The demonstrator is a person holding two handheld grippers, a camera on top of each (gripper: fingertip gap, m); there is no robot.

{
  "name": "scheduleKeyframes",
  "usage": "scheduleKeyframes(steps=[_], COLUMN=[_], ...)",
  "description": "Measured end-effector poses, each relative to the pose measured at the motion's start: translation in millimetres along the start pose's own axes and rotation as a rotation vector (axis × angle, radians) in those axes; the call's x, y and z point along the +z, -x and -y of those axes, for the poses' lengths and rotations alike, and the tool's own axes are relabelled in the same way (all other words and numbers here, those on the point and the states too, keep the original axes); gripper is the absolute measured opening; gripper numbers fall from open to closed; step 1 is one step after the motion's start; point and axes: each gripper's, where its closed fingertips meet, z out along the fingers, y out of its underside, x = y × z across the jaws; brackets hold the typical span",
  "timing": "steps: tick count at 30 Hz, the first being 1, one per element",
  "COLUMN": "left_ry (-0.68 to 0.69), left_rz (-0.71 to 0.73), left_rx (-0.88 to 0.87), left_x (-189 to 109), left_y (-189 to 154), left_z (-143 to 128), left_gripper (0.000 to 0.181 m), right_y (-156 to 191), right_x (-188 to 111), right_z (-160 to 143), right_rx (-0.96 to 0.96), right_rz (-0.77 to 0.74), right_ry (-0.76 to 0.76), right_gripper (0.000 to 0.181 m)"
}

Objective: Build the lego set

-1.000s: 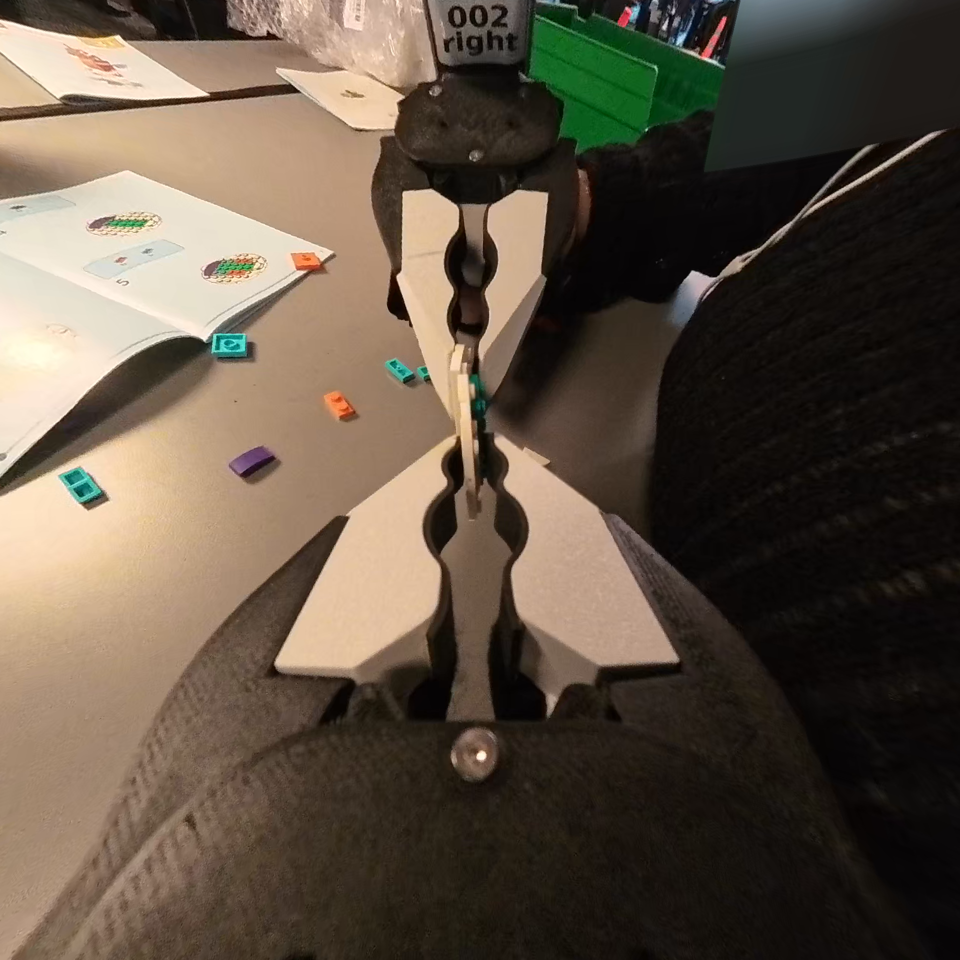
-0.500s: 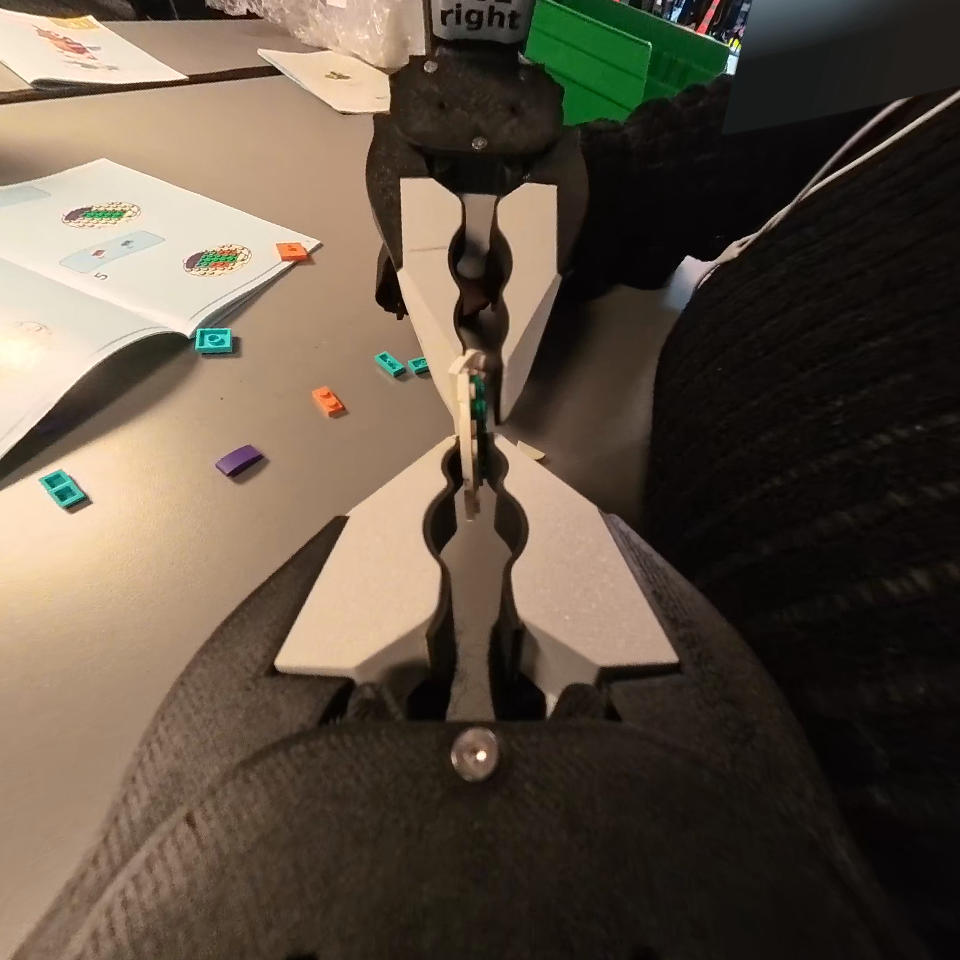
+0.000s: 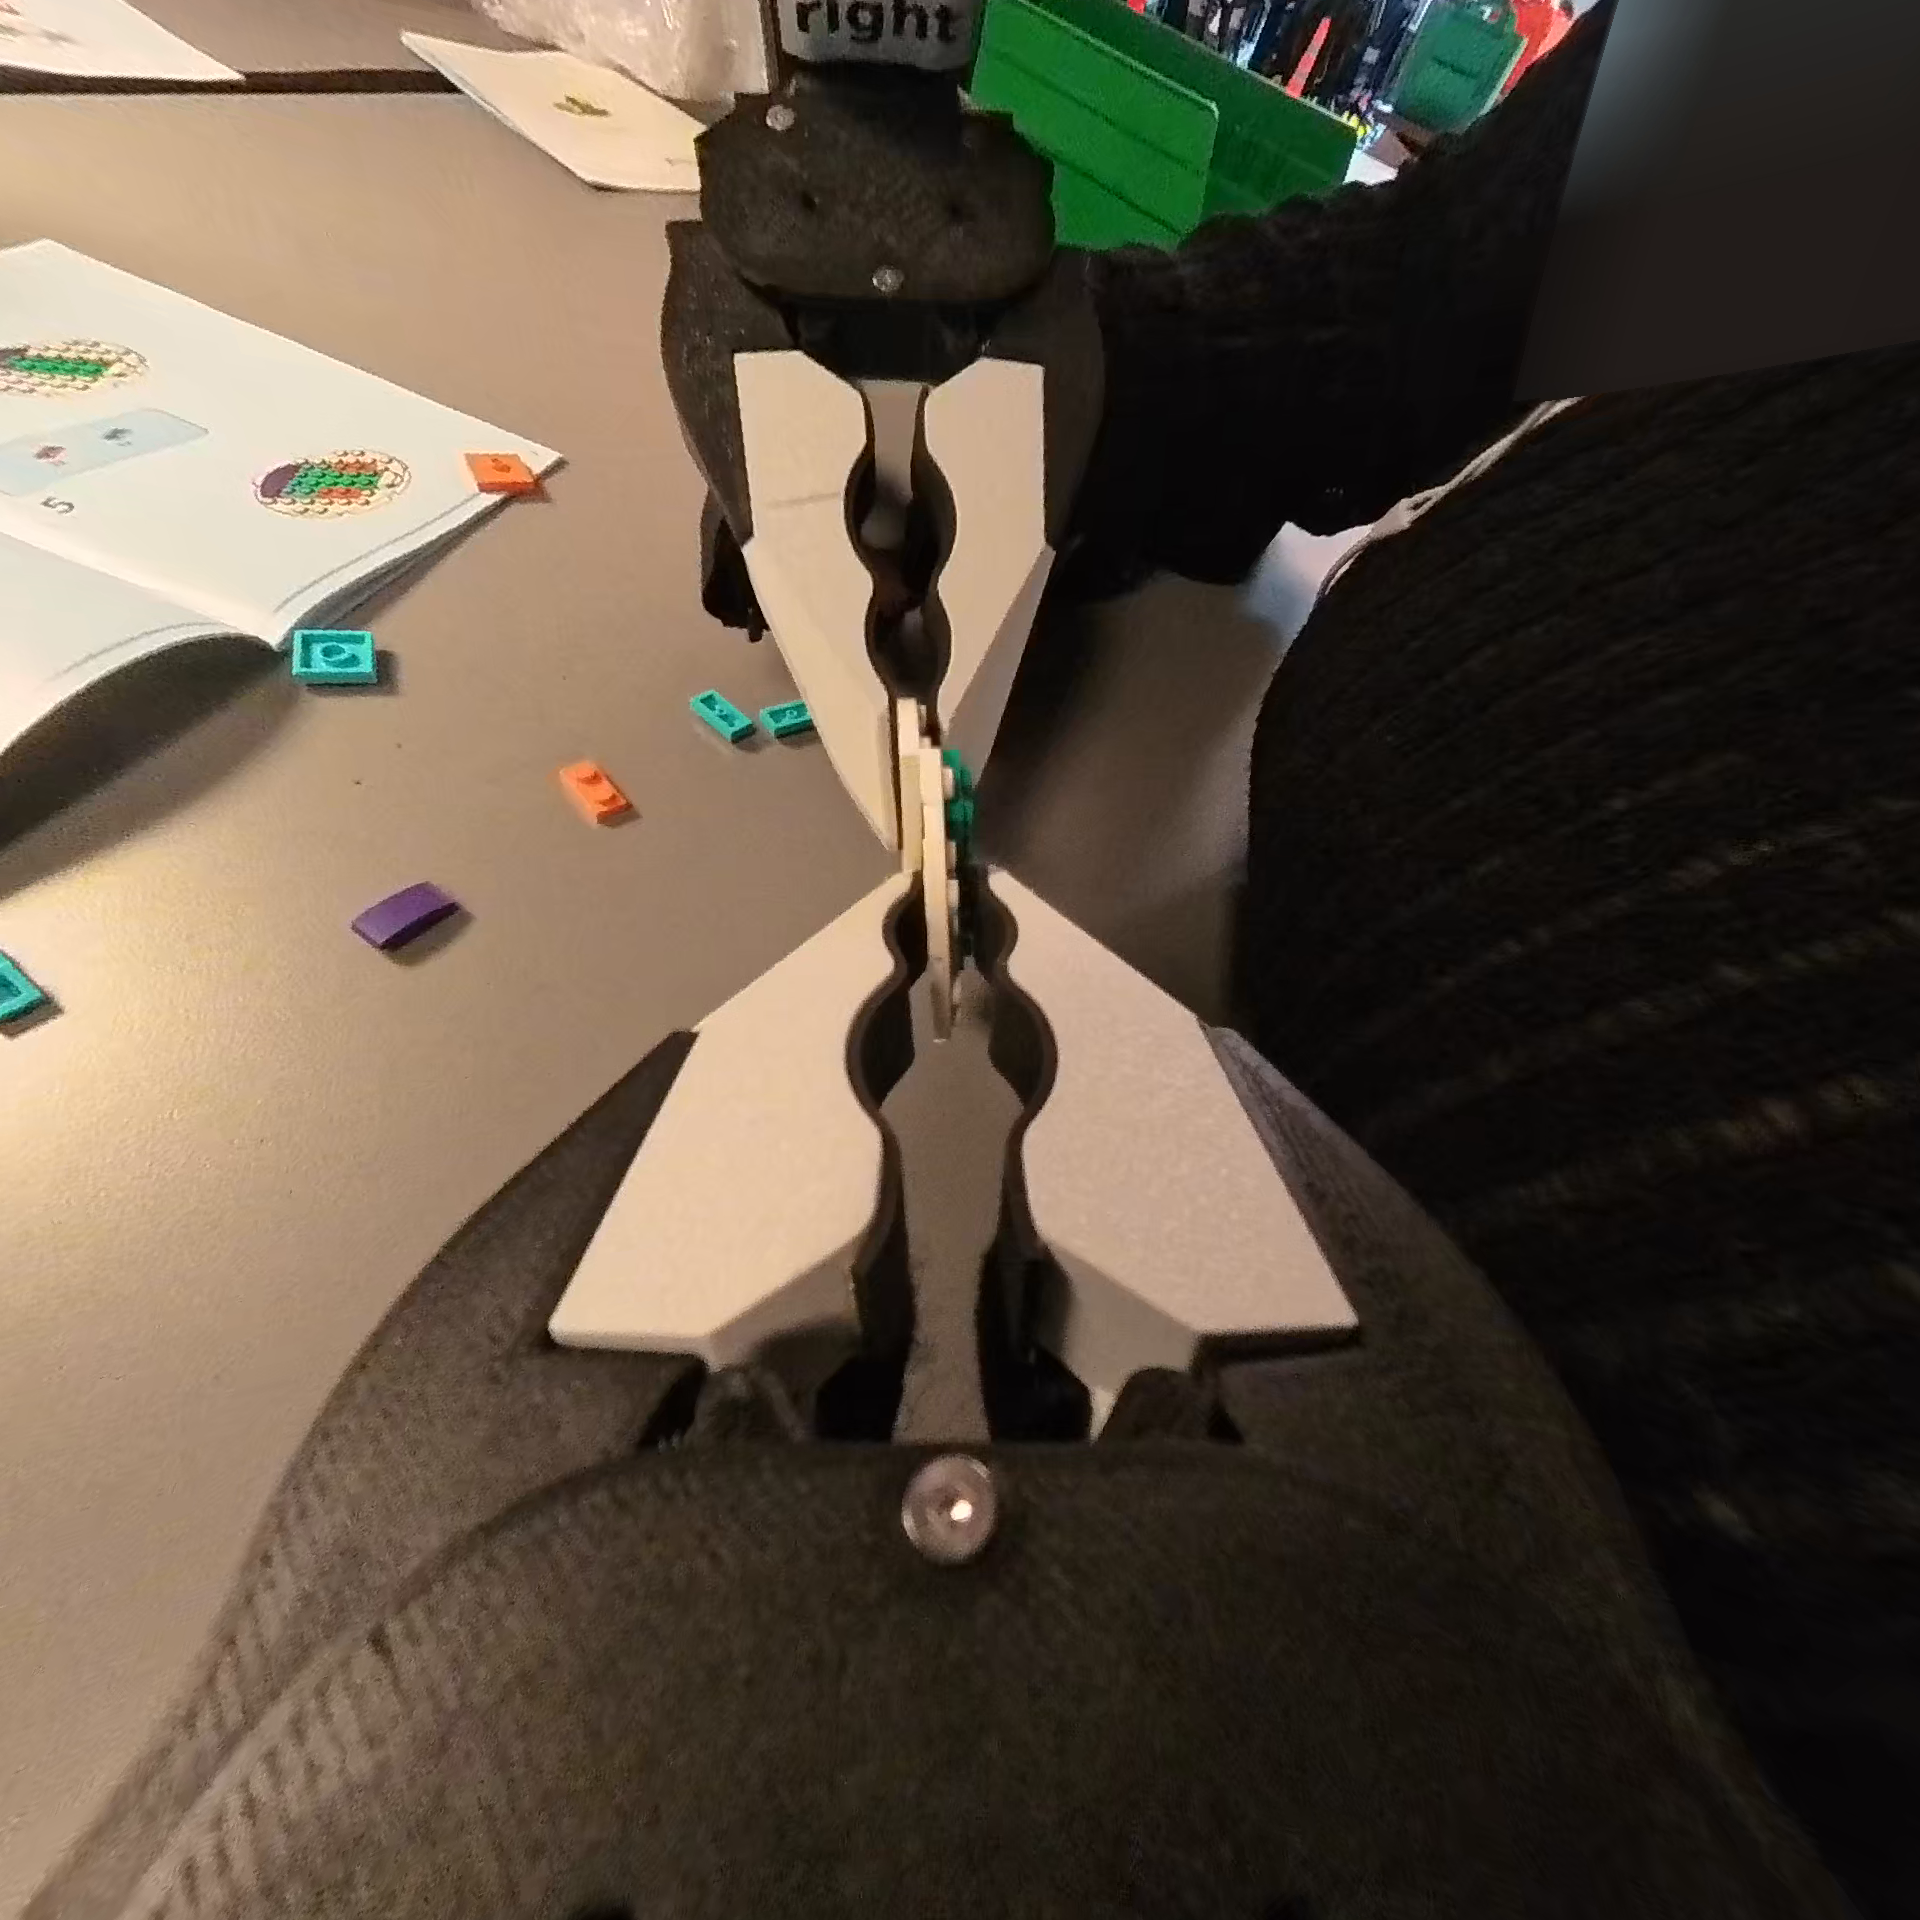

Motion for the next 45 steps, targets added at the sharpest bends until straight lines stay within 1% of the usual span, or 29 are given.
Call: scheduleKeyframes(steps=[9, 20, 25, 30, 33, 36, 38, 41, 45], left_ry=[-0.015, -0.008, 0.002, 0.025, 0.033, 0.021, -0.002, -0.013, -0.023], left_rz=[-0.029, -0.027, -0.025, -0.023, -0.031, -0.059, -0.09, -0.116, -0.107], left_rx=[-0.091, -0.13, -0.158, -0.177, -0.193, -0.19, -0.195, -0.194, -0.187], left_x=[-0.5, 0.0, 0.3, 0.7, 0.5, -0.3, -1.5, -1.0, -1.0], left_y=[2.7, 6.0, 9.0, 10.8, 11.6, 8.1, 4.3, 0.3, 0.9], left_z=[1.7, 0.6, -1.1, -4.7, -6.3, -4.4, -1.1, 1.0, 2.4], left_gripper=[0.007, 0.007, 0.007, 0.007, 0.007, 0.007, 0.007, 0.007, 0.007], right_y=[-1.5, -2.4, -1.8, -2.4, -0.1, -0.1, 0.9, 3.2, 2.6], right_x=[-0.7, -0.7, 1.3, 3.7, 4.8, 3.7, 2.1, 0.3, -0.4], right_z=[0.9, 0.0, -1.9, -5.0, -5.8, -3.8, -1.3, 0.3, 0.4], right_rx=[0.01, 0.018, 0.01, 0.046, 0.074, 0.105, 0.09, 0.072, 0.058], right_rz=[-0.008, -0.008, -0.012, 0.007, 0.044, 0.067, 0.07, 0.082, 0.072], right_ry=[-0.008, -0.003, 0.013, 0.036, 0.042, 0.026, 0.007, -0.005, -0.005], right_gripper=[0.003, 0.004, 0.008, 0.011, 0.017, 0.01, 0.006, 0.004, 0.004])
